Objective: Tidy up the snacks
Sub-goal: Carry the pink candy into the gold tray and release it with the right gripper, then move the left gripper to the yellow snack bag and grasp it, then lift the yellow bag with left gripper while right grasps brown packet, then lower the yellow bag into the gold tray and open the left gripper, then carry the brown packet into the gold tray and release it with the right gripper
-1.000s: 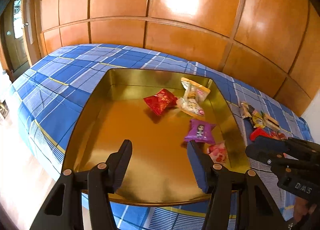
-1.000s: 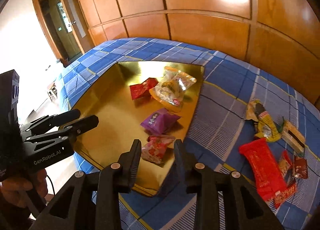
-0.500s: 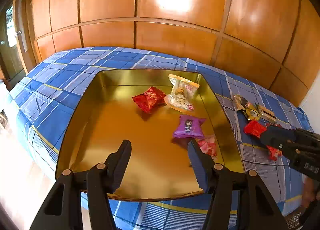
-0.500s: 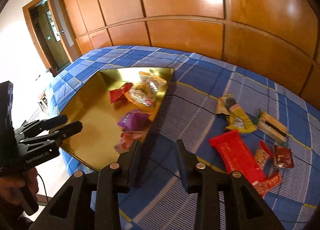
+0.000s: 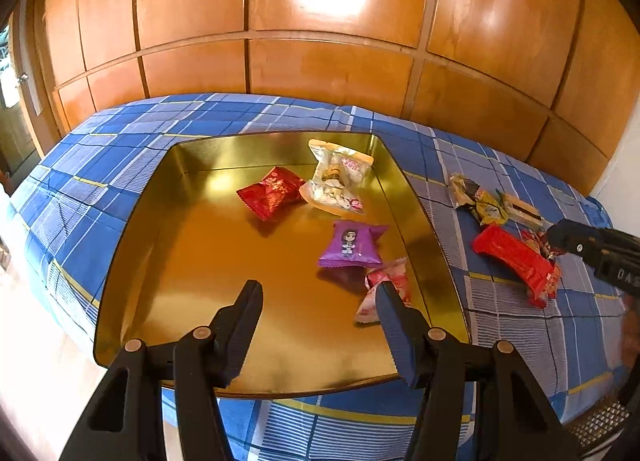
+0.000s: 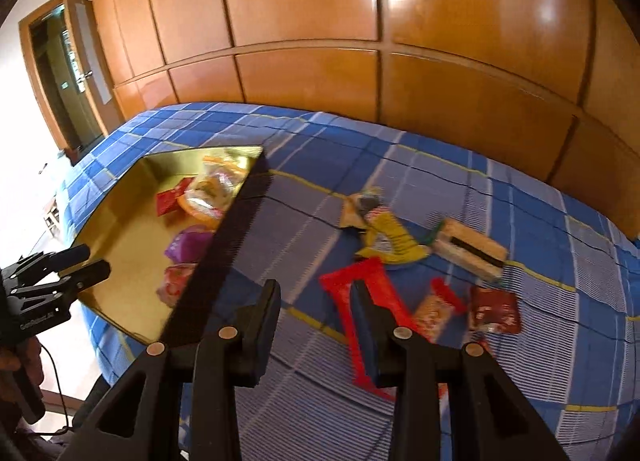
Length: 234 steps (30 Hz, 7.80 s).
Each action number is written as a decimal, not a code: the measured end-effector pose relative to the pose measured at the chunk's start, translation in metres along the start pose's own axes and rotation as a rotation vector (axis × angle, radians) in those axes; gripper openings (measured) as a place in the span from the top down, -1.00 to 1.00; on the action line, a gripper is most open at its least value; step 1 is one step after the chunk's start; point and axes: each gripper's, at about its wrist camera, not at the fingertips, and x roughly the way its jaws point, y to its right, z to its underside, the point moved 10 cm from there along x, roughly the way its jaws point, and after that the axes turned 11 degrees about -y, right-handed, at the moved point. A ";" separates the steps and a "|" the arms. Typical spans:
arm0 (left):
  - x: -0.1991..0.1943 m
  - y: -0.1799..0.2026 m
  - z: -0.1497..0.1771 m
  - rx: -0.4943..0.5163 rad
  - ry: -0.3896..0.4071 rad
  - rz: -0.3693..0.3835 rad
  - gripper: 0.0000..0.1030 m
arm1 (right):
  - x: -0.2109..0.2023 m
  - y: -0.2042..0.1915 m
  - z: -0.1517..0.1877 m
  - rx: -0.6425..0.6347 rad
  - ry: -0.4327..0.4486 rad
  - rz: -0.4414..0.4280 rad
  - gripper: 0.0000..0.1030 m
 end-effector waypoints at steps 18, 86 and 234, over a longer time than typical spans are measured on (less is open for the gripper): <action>0.000 0.022 -0.002 0.061 -0.007 0.001 -0.21 | -0.028 0.154 0.007 0.140 0.005 0.222 0.24; 0.170 0.189 -0.107 0.184 -0.291 0.157 0.41 | 0.008 0.224 0.045 0.429 -0.164 0.015 0.22; 0.011 -0.053 -0.001 -0.164 -0.007 -0.051 -0.18 | 0.023 -0.047 -0.046 -0.193 -0.054 -0.044 0.30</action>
